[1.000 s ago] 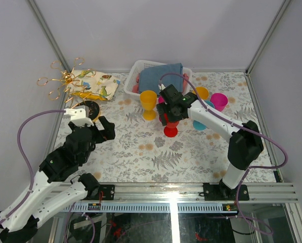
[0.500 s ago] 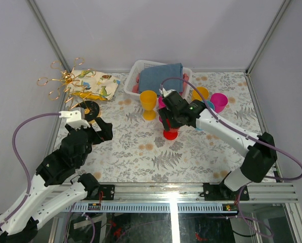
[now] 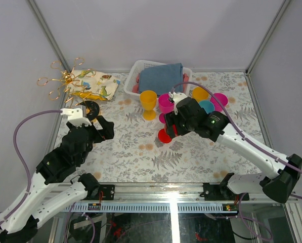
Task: Place the wine glass upside down on the wine glass rack
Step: Pick up the wine glass at the center of the board, then adjust the wine glass.
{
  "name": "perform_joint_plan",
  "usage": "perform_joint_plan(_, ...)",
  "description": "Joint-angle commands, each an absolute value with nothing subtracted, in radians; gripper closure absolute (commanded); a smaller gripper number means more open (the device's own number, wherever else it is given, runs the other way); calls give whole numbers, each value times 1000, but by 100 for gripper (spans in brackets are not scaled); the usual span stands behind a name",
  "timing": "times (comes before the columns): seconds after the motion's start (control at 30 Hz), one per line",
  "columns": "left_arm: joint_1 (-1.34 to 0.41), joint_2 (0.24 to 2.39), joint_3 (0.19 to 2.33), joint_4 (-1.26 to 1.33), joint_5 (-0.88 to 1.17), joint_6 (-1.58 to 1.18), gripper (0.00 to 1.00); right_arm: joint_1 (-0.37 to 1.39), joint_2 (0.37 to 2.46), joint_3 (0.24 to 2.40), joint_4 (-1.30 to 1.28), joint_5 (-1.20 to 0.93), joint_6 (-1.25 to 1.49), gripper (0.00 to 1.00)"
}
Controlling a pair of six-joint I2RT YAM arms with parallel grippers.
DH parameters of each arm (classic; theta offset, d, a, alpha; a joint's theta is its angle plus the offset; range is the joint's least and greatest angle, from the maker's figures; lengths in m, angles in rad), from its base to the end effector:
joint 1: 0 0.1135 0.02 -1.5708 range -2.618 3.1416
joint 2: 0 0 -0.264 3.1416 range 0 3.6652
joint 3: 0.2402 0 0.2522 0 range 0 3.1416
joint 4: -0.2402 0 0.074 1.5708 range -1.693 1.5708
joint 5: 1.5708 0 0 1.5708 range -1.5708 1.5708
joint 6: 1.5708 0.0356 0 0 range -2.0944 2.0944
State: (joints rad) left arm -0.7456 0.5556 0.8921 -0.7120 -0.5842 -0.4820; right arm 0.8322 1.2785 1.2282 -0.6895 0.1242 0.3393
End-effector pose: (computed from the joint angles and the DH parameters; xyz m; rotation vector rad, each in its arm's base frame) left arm 0.0894 -0.0559 0.3522 -0.1324 1.8860 -0.2709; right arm 0.1866 0.1984 0.3402 -0.5099 2.2909 0.4506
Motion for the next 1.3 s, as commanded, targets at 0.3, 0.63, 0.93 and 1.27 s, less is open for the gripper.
perform_joint_plan(0.3,-752,520,921,-700,-537,-528,0,838,1193,1204,-550,-9,394,32)
perform_joint_plan(0.63,-752,592,951,-628,-395,-546,6,837,1076,1111,-403,-72,498,30)
perform_joint_plan(0.93,-812,680,947,-512,-308,-644,5,838,973,1087,-405,-54,536,29)
perform_joint_plan(1.27,-1275,788,944,-470,-681,-754,2,837,891,1053,-380,-14,576,29)
